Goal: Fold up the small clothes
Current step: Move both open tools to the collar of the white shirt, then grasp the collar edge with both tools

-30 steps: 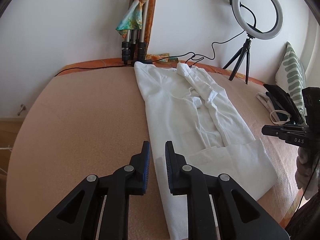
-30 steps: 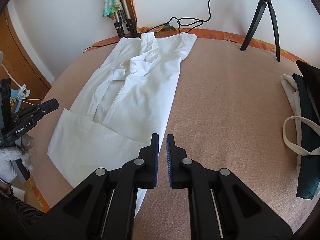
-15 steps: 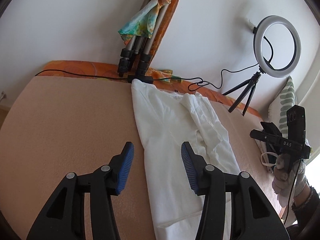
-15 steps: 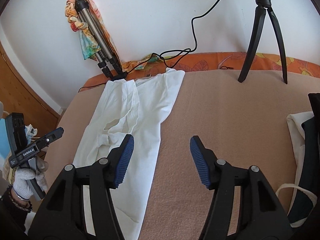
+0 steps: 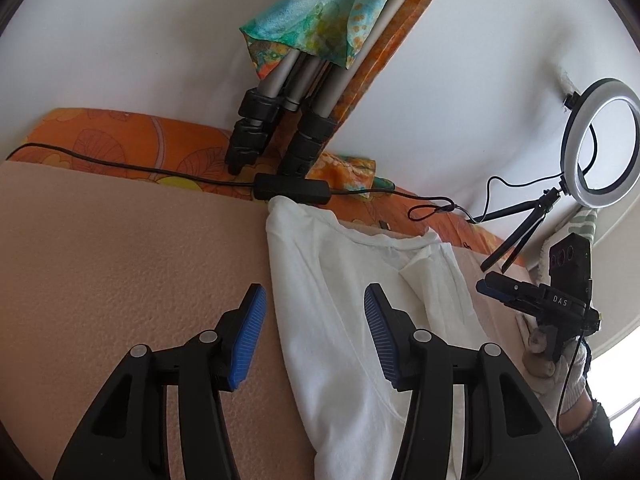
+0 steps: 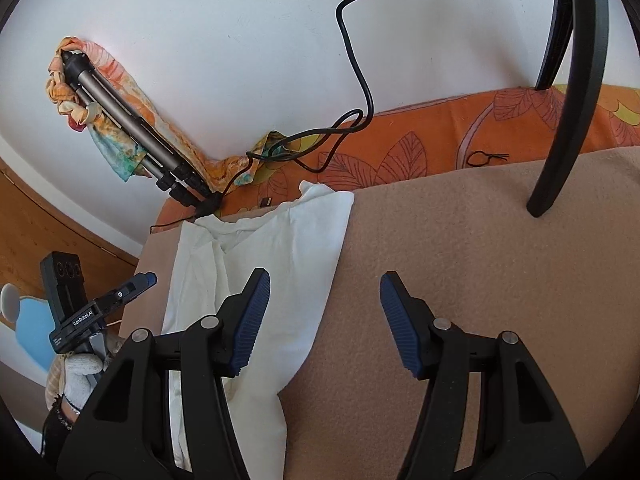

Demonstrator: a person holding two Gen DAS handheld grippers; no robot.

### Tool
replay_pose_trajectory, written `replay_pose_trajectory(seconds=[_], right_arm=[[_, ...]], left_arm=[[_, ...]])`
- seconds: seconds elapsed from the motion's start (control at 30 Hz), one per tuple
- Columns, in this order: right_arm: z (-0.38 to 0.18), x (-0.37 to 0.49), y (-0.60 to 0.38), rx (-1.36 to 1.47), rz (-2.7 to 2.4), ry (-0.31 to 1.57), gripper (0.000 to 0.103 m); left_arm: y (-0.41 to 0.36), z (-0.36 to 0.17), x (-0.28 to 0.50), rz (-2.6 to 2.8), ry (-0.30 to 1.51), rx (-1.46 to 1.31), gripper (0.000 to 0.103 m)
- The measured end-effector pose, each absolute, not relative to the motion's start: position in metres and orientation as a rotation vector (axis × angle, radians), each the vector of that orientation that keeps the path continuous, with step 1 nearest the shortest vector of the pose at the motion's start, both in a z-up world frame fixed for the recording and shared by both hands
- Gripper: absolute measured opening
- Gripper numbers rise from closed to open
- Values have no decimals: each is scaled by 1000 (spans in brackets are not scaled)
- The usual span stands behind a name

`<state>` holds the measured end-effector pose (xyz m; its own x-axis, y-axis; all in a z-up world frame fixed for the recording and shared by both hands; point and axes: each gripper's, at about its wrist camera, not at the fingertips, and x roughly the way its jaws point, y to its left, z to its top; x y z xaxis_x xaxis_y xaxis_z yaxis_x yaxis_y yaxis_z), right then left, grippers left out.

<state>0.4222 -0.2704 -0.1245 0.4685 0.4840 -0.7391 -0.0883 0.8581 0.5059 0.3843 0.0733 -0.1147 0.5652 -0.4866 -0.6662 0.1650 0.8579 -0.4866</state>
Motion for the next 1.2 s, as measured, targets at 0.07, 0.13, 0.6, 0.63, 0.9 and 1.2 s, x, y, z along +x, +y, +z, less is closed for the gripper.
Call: replay_pose_trajectory(seconds=[0.07, 0.13, 0.6, 0.63, 0.9, 1.2], right_arm=[[-130, 432, -266, 431, 372, 1043, 61], [-136, 440, -262, 427, 376, 1053, 60], [-146, 475, -243, 396, 418, 1047, 32], [-146, 476, -240, 384, 416, 1048, 28], [-138, 478, -225, 306, 397, 1028, 7], [-103, 466, -221, 274, 411, 954, 6]], left_arm=[[70, -119, 393, -396, 898, -399, 50], [66, -122, 402, -403, 903, -389, 50], [59, -131, 444, -409, 891, -374, 44], [58, -132, 445, -412, 892, -374, 40], [62, -125, 441, -434, 832, -378, 5], [67, -94, 421, -463, 756, -384, 3]])
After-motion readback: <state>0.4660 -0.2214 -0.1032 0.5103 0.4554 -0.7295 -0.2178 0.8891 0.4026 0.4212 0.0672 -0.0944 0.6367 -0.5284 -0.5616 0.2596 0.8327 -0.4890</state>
